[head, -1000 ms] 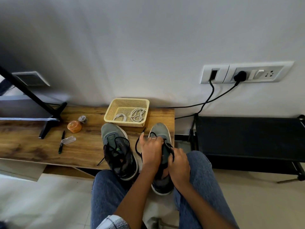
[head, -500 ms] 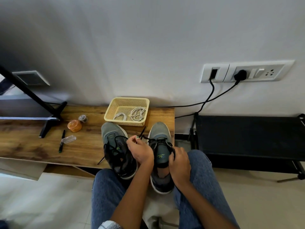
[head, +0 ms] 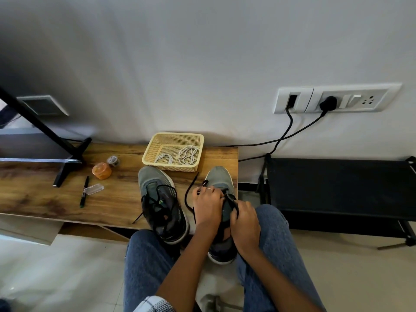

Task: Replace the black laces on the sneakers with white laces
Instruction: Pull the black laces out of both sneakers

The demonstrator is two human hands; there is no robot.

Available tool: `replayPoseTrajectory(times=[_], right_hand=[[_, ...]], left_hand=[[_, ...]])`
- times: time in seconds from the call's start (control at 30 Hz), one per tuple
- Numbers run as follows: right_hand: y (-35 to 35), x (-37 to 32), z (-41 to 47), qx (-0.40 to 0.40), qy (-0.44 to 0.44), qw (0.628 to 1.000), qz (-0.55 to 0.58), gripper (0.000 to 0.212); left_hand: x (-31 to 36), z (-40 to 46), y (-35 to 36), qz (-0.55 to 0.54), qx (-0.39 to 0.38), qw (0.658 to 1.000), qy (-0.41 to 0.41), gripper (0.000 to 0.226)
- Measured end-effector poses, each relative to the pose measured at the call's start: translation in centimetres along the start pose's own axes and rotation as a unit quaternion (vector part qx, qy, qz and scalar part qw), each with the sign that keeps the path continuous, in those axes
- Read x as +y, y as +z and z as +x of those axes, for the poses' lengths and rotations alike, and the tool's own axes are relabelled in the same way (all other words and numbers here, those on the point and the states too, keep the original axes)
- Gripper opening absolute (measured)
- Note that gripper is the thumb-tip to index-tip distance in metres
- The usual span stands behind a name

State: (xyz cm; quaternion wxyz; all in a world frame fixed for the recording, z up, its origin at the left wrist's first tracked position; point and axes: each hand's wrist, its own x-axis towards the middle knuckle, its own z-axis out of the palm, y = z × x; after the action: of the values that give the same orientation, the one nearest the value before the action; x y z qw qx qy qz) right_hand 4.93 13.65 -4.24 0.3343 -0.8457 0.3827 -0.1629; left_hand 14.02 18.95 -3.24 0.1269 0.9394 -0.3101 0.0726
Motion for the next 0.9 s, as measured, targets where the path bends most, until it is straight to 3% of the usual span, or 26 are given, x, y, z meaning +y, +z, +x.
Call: replayPoseTrajectory(times=[0.17, 0.23, 0.3, 0.37, 0.4, 0.5, 0.53, 0.57, 0.63, 0.73, 0.8, 0.83, 0.9], right_hand=[[-0.2, -0.3, 0.0, -0.011, -0.001, 1.000, -0.010, 0.023], [-0.2, -0.4, 0.0, -0.009, 0.003, 1.000, -0.014, 0.023], [-0.2, -0.5, 0.0, -0.006, 0.004, 1.000, -0.016, 0.025], [-0.1, -0.5, -0.1, -0.004, 0.005, 1.000, -0.018, 0.025], [-0.1, -0.5, -0.2, -0.001, 0.006, 1.000, -0.017, 0.025], [-0.1, -0.4, -0.1, 0.010, 0.015, 1.000, -0.010, 0.024], [-0.1, -0.4, -0.1, 0.011, 0.017, 1.000, -0.008, 0.024], [-0.1, -0.3, -0.2, 0.012, 0.015, 1.000, -0.007, 0.024], [0.0, -0.3, -0.2, 0.010, 0.014, 1.000, -0.005, 0.025], [0.0, -0.2, -0.1, 0.002, 0.018, 1.000, -0.010, 0.027], [-0.1, -0.2, -0.1, -0.004, 0.018, 1.000, -0.014, 0.026], [-0.1, -0.2, -0.1, -0.005, 0.017, 1.000, -0.014, 0.026], [-0.2, -0.2, -0.1, -0.002, 0.015, 1.000, -0.011, 0.025]], left_hand=[[-0.1, 0.3, -0.1, -0.022, 0.011, 0.999, -0.036, 0.007], [-0.4, 0.1, -0.6, -0.104, 0.021, 0.989, -0.105, 0.008], [-0.3, -0.1, -1.1, -0.203, 0.059, 0.957, -0.197, 0.009], [0.5, -0.1, -1.9, -0.290, 0.108, 0.904, -0.295, 0.010], [0.8, 0.1, -2.0, -0.336, 0.141, 0.860, -0.356, 0.011], [1.0, 1.0, -2.0, -0.468, 0.241, 0.677, -0.515, 0.012], [0.8, 1.1, -1.9, -0.483, 0.253, 0.650, -0.529, 0.010], [0.6, 1.1, -1.8, -0.484, 0.255, 0.655, -0.521, 0.008], [0.8, 0.8, -2.0, -0.458, 0.246, 0.711, -0.474, 0.013], [1.2, 0.2, -2.4, -0.332, 0.192, 0.846, -0.371, 0.035], [1.0, -0.3, -2.3, -0.208, 0.140, 0.935, -0.252, 0.041], [0.7, -0.5, -1.8, -0.161, 0.110, 0.964, -0.184, 0.038], [0.2, -0.7, -0.6, -0.107, 0.057, 0.990, -0.076, 0.024]])
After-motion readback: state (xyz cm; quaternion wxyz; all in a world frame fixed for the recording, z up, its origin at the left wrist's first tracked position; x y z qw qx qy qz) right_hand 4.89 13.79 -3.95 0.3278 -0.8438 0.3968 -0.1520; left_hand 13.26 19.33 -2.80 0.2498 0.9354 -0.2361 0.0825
